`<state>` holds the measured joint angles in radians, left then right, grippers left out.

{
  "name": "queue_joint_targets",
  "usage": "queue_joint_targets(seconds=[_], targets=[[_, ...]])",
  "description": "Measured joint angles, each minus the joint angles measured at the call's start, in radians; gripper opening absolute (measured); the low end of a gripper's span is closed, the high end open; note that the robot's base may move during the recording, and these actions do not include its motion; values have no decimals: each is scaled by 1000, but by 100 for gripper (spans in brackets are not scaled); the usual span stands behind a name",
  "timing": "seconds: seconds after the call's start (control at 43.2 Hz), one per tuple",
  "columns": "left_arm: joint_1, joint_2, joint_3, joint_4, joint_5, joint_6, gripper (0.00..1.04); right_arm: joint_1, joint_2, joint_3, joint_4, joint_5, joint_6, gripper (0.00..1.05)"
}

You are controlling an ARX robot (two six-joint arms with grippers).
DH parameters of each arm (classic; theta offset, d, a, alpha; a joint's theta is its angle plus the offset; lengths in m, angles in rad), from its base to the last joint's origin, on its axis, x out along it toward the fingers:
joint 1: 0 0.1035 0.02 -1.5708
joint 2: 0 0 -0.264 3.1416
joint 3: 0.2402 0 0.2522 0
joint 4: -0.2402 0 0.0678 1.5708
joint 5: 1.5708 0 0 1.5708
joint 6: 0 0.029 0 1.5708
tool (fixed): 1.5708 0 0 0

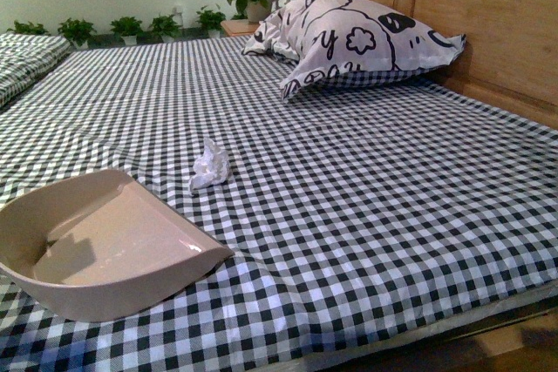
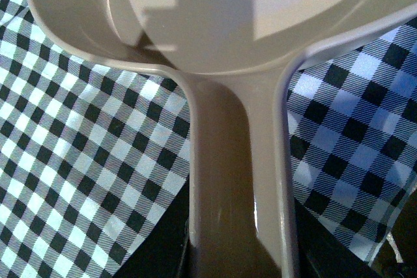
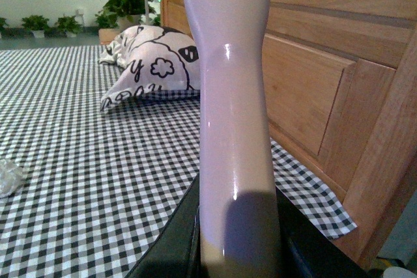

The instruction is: Clean up trash

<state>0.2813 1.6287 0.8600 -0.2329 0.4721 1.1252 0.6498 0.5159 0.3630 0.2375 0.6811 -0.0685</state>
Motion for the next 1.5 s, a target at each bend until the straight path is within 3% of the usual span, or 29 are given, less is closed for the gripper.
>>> queue_joint_targets(seconds=[0.139,0.231,0.301,0.463,0.671,0.879,1.503], targets=[[0,1,0,0,-1,4,25,-2,7,4,-17,0,14,20],[0,2,0,0,-2,5,25,-46,105,130,-315,-76,100,20],[0,2,3,0,-3,5,25,-85,231,214,-397,-143,105,20],[0,3,4,0,-2,7,25,-129,651,396,-228,-318,61,20],[0,3,4,0,-2,8,25,-112,1129,701,-144,-384,-26,20],[0,3,4,0,-2,8,25,-74,1371,866,-142,-447,-76,20],[0,3,4,0,-2,9,25,-46,1670,1088,-203,-422,-159,20]])
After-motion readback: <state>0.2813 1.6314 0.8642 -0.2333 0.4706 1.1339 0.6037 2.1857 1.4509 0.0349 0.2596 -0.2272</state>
